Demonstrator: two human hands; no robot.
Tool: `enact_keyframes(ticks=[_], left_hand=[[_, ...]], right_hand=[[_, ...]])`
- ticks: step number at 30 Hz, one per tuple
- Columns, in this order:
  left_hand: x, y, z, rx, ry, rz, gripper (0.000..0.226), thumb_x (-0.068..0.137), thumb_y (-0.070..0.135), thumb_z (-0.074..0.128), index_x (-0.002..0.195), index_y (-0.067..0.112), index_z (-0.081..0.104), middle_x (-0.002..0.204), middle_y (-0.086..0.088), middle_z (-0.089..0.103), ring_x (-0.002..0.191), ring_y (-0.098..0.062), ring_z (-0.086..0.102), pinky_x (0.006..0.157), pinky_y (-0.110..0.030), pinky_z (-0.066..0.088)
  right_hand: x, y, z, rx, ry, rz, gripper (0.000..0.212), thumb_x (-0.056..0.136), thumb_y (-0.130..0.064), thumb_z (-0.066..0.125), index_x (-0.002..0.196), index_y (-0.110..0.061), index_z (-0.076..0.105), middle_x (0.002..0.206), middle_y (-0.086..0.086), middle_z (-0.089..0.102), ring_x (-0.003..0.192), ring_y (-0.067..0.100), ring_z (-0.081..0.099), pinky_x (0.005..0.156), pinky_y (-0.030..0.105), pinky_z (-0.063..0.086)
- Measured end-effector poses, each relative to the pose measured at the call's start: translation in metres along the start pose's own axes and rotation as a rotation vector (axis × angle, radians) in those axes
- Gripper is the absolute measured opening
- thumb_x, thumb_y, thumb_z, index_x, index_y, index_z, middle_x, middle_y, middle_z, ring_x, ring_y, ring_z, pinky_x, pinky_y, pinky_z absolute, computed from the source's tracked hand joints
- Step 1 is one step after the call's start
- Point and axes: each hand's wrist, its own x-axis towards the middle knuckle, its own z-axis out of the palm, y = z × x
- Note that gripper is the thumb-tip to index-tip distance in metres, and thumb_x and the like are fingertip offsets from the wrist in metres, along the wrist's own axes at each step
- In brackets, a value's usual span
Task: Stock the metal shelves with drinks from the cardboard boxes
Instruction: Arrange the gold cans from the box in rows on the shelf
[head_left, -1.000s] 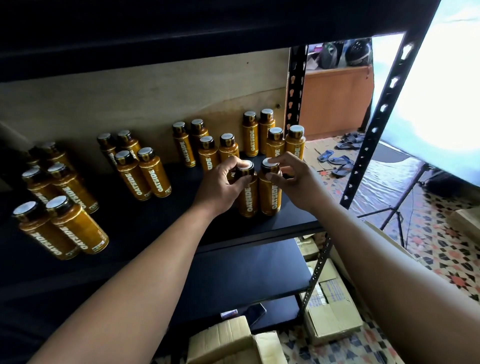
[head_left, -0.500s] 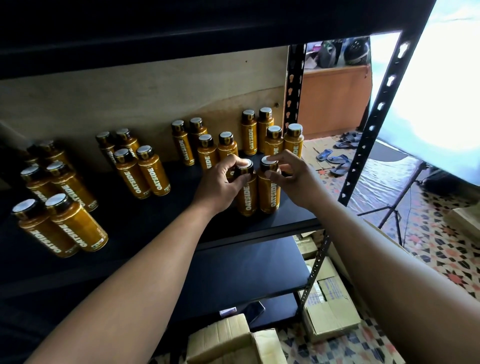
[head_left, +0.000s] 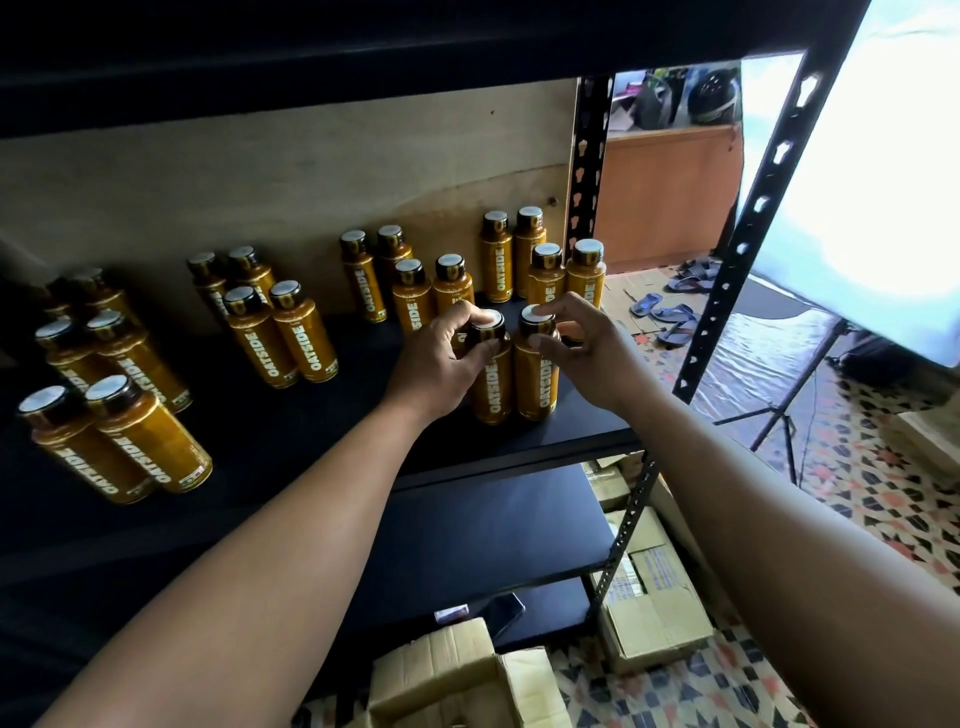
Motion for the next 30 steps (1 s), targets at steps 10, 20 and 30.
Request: enact_keyframes(ticks=[10, 20, 30], left_hand=[[-0.003, 0.003, -0.001, 0.002, -0.001, -0.005, 0.024, 0.096, 0.032, 0.068, 0.119, 0.028, 0.061, 0.139, -0.001, 0.059, 0.128, -0.018, 0.054, 0.087, -0.021, 0.045], [-0.007, 0.007, -0.001, 0.089, 0.005, 0.017, 0.036, 0.097, 0.036, 0.067, 0.130, 0.026, 0.059, 0.142, 0.002, 0.057, 0.124, -0.003, 0.046, 0.092, -0.024, 0.045], [-0.052, -0.015, 0.013, 0.008, 0.088, -0.167, 0.073, 0.093, 0.042, 0.070, 0.153, 0.036, 0.029, 0.149, 0.008, 0.049, 0.133, -0.007, 0.045, 0.105, -0.031, 0.039]], right_hand=[[0.003, 0.003, 0.001, 0.013, -0.006, -0.015, 0.026, 0.097, -0.035, 0.070, 0.119, -0.043, 0.059, 0.124, -0.003, 0.068, 0.119, 0.018, 0.066, 0.087, 0.052, 0.060], [-0.001, -0.001, -0.004, -0.013, -0.053, -0.052, 0.031, 0.095, -0.049, 0.064, 0.124, -0.047, 0.053, 0.127, -0.005, 0.066, 0.122, 0.020, 0.064, 0.088, 0.054, 0.059], [-0.027, 0.011, -0.003, -0.025, 0.033, 0.046, 0.065, 0.090, -0.053, 0.068, 0.146, -0.043, 0.036, 0.142, -0.012, 0.054, 0.115, 0.013, 0.062, 0.089, 0.043, 0.056]])
